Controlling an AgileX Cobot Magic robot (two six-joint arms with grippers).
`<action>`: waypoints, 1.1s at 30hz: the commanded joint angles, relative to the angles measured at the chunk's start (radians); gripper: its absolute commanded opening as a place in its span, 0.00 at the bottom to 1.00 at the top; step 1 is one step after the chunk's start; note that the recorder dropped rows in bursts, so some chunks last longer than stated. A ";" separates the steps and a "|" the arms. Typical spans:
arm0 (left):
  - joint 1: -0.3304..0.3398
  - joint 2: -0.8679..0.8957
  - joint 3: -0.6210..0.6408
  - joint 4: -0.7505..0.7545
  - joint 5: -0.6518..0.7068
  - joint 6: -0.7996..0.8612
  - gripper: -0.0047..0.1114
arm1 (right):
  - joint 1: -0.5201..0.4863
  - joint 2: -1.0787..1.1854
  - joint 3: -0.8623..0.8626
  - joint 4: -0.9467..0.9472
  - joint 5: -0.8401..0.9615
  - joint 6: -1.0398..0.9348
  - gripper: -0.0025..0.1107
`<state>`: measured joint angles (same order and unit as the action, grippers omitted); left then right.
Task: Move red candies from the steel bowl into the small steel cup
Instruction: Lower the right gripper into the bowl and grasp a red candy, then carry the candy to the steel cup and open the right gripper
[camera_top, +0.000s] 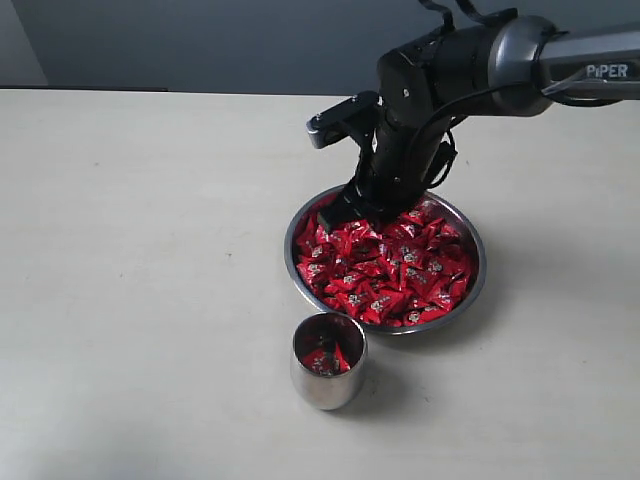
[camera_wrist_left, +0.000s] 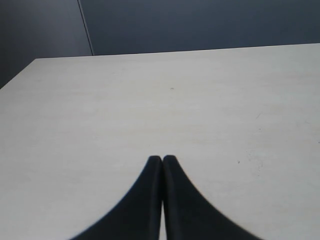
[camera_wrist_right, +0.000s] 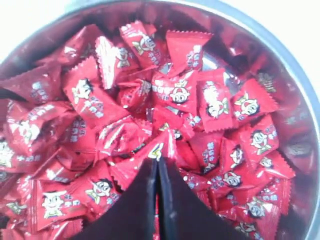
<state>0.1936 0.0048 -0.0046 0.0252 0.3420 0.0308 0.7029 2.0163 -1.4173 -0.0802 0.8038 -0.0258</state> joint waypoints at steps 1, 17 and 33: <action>-0.007 -0.005 0.005 0.002 -0.008 -0.001 0.04 | -0.004 -0.035 0.002 -0.043 0.034 -0.002 0.01; -0.007 -0.005 0.005 0.002 -0.008 -0.001 0.04 | -0.004 -0.272 0.141 0.019 -0.002 0.026 0.01; -0.007 -0.005 0.005 0.002 -0.008 -0.001 0.04 | 0.190 -0.424 0.358 0.284 -0.074 -0.115 0.01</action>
<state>0.1936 0.0048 -0.0046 0.0252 0.3420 0.0308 0.8723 1.5661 -1.0678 0.2050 0.7456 -0.1311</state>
